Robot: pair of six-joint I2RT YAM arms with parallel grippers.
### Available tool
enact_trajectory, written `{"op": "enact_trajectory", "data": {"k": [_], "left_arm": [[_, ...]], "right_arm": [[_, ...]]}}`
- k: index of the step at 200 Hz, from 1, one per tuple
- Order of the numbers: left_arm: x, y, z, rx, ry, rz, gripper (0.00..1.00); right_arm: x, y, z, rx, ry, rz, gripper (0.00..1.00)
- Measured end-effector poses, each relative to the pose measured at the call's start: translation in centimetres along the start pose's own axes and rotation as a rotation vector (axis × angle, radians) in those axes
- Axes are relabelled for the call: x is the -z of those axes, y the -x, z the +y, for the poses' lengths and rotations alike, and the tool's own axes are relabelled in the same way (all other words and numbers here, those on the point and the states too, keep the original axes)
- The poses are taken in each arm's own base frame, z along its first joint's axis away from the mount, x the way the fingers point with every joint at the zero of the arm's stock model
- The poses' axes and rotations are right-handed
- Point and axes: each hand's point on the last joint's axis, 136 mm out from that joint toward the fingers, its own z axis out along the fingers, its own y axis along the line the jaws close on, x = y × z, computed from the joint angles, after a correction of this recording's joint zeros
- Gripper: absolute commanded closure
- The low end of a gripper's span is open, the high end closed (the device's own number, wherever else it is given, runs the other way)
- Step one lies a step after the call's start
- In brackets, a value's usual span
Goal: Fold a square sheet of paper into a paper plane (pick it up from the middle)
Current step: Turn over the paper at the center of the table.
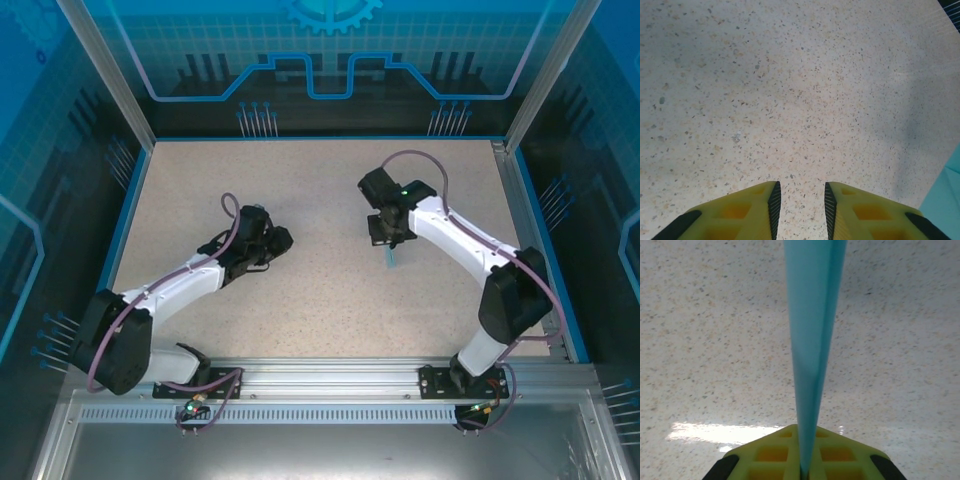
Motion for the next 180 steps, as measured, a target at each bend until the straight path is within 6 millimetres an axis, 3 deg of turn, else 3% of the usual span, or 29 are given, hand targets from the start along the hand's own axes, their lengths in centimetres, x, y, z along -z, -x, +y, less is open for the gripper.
{"op": "enact_trajectory", "data": {"k": [42,83,132,180], "left_arm": [[0.9,0.3,1.2,0.019,0.04,-0.037,0.67],[2.4,1.1,2.4,0.04,0.068,-0.103,0.64],[2.9,0.9,4.6,0.062,0.119,-0.124,0.63],[2.9,1.0,4.9,0.082,0.127,-0.127,0.63]], "right_arm": [[-0.6,-1.0,-0.5,0.105,-0.258,0.053,0.92],[-3.0,-2.1,0.9,0.209,-0.4,0.134,0.92],[-5.3,-2.6,3.3,0.251,-0.416,0.185,0.9],[-7.4,-3.8,6.5,0.228,-0.288,0.252,0.82]]}}
